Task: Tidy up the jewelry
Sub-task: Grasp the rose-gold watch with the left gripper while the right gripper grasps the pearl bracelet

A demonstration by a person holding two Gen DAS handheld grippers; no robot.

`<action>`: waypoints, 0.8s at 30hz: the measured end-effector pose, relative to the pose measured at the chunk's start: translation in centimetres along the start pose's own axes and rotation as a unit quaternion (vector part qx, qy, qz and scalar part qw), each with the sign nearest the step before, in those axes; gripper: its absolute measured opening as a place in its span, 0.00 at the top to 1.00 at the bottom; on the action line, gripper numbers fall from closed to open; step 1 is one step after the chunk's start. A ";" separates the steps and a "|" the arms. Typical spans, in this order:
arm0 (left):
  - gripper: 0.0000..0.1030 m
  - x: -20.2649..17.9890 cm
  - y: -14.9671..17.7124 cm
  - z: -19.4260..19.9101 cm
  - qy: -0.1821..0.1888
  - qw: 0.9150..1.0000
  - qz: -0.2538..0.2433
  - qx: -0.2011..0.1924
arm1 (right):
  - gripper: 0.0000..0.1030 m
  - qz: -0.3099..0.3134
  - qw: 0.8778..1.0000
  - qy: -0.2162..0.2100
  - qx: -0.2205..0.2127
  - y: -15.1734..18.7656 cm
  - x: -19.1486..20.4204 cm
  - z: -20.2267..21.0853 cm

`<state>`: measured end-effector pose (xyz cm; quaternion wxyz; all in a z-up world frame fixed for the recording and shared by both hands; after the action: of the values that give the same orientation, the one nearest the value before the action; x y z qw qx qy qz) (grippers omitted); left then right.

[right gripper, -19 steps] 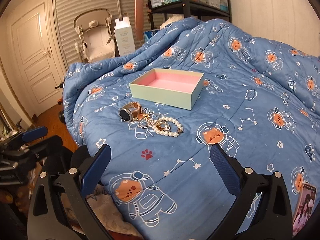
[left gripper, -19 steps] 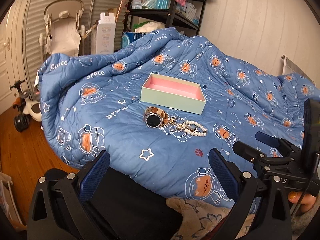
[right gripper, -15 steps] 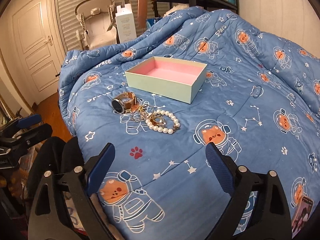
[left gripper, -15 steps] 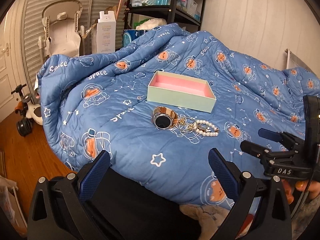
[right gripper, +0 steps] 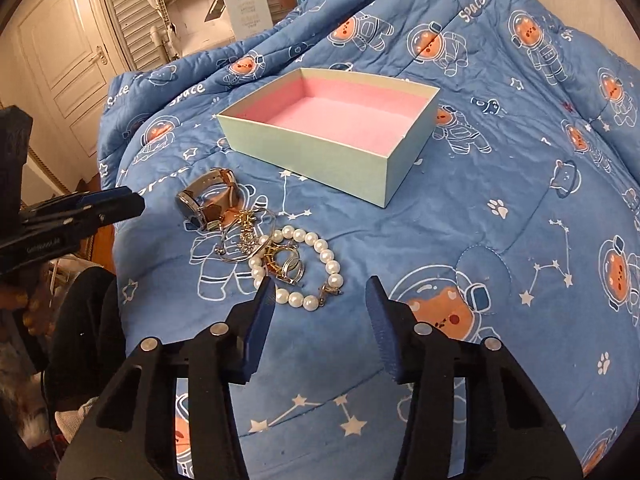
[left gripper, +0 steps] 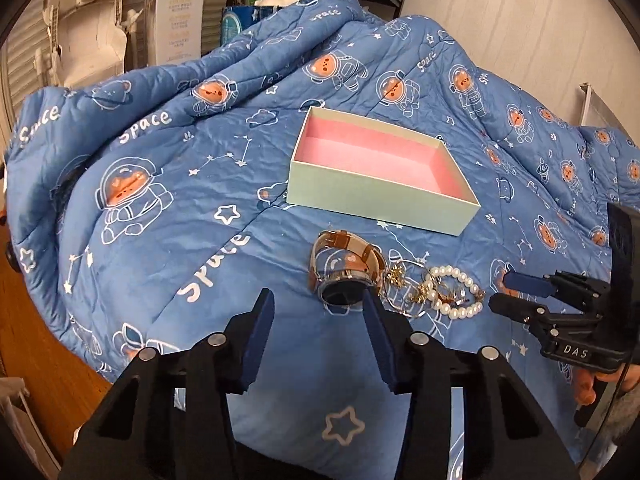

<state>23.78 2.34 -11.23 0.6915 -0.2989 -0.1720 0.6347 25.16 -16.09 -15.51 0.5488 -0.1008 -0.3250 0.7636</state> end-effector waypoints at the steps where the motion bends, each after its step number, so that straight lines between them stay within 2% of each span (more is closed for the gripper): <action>1: 0.62 0.1 -0.5 -0.7 0.004 1.000 0.000 0.008 | 0.58 -0.002 1.000 -0.003 0.006 -0.2 -0.2 -0.5; 7: 0.76 0.4 -2.5 -4.5 0.015 0.998 -0.013 0.057 | 0.66 -0.006 0.999 -0.010 0.048 -1.6 -1.3 -3.5; 13: 0.81 0.0 -2.7 -7.3 0.009 0.993 -0.051 0.105 | 0.67 0.020 0.997 -0.006 0.078 -2.0 -1.1 -5.4; 17: 0.83 0.0 -3.1 -8.1 0.015 0.992 -0.049 0.114 | 0.73 0.039 0.996 -0.002 0.083 -2.1 -0.8 -5.9; 22: 0.91 -1.2 -3.1 -8.7 0.011 0.989 -0.079 0.126 | 0.85 0.059 0.995 -0.002 0.077 -2.0 -0.3 -5.9; 24: 0.92 -1.6 -3.1 -8.7 0.002 0.989 -0.091 0.117 | 0.89 0.058 0.996 -0.003 0.072 -2.0 -0.2 -5.7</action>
<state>31.31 -0.96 -15.67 0.7770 -0.2008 -0.1217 0.5841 29.67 -13.74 -18.75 0.5080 -0.0772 -0.2645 0.8161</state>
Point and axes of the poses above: each gripper's, at about its wrist camera, not at the fingertips, and z roughly against the way its jaws point, x to its left, y to its underside, the point moved 6 cm from there along -z, roughly the way its jaws point, and after that the axes turned 3 degrees about -y, right-handed, at the moved point
